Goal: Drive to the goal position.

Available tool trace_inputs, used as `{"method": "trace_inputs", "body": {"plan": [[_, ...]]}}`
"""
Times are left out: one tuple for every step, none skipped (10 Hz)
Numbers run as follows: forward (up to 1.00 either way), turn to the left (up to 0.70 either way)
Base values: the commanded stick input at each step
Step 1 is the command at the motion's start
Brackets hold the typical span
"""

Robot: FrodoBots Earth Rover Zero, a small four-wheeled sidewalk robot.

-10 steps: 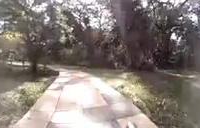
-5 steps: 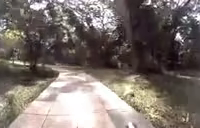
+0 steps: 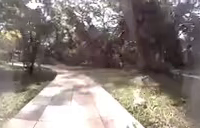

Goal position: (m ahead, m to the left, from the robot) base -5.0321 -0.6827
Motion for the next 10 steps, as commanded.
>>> {"method": "trace_inputs", "body": {"plan": [[0.0,0.56],[0.0,0.17],[0.0,0.0],[0.0,0.0],[0.0,0.0],[0.0,0.0],[0.0,0.0],[0.0,0.0],[0.0,0.93],[0.0,1.0]]}}
